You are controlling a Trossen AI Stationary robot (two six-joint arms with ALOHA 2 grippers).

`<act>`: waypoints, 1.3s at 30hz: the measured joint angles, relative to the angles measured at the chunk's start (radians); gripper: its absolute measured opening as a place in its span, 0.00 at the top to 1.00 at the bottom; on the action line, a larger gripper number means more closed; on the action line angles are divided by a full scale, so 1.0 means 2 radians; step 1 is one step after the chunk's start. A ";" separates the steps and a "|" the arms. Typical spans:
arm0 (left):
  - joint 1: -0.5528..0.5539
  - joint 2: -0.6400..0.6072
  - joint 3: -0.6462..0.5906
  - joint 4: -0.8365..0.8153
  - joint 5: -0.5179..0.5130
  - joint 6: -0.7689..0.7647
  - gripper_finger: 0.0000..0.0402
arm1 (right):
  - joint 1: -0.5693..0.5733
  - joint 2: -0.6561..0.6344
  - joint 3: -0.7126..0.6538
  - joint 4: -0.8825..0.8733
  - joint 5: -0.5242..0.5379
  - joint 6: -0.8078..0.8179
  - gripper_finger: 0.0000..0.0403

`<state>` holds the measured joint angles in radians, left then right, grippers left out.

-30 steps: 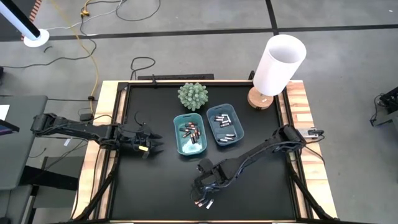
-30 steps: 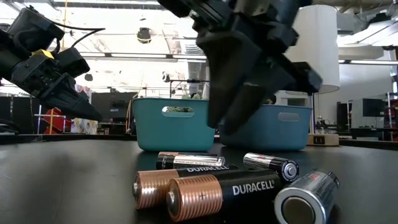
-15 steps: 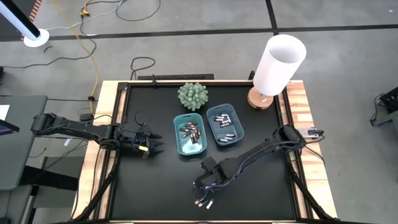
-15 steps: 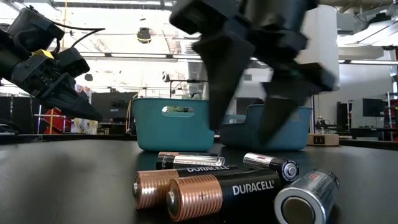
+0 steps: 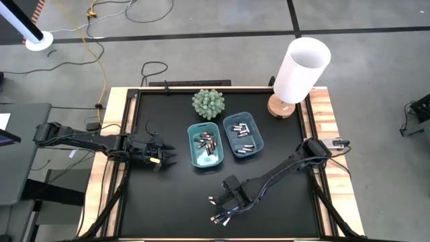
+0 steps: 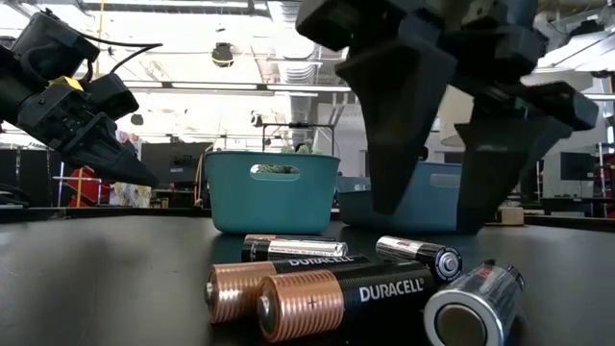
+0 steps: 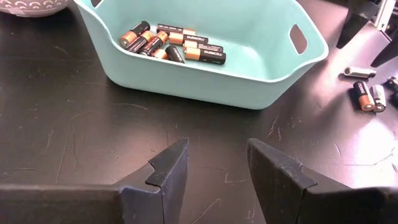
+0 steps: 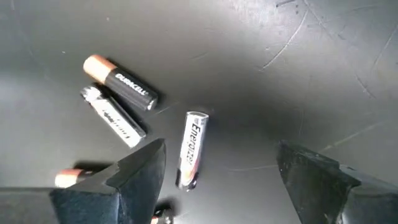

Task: Sort batteries
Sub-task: Put the white battery into the blue bin

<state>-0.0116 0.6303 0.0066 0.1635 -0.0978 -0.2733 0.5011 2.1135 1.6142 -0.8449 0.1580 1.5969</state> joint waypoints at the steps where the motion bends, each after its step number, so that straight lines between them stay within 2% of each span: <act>1: 0.000 0.000 0.000 0.000 0.000 0.000 0.60 | 0.002 0.003 0.000 0.000 0.002 0.000 0.21; 9: 0.000 0.000 0.000 0.000 0.000 0.000 0.60 | 0.015 0.063 0.004 0.024 0.024 -0.026 0.21; 14: 0.000 0.000 0.000 0.000 0.000 0.000 0.60 | 0.021 0.077 0.007 -0.003 0.037 0.010 0.21; 19: 0.000 0.000 0.000 0.000 0.000 0.000 0.60 | 0.042 0.078 0.002 0.011 0.134 0.017 0.21; 24: 0.000 0.000 0.000 0.000 0.000 0.000 0.60 | 0.053 0.080 0.002 0.013 0.154 0.015 0.23; 33: 0.000 0.000 0.000 0.000 0.000 0.000 0.60 | 0.072 0.088 0.002 -0.003 0.204 0.001 0.35; 39: 0.000 0.000 0.000 0.000 0.000 0.000 0.60 | 0.075 0.088 0.001 -0.010 0.214 -0.021 0.55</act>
<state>-0.0116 0.6300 0.0067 0.1635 -0.0979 -0.2730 0.6506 2.2902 1.6165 -0.8639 0.5850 1.5552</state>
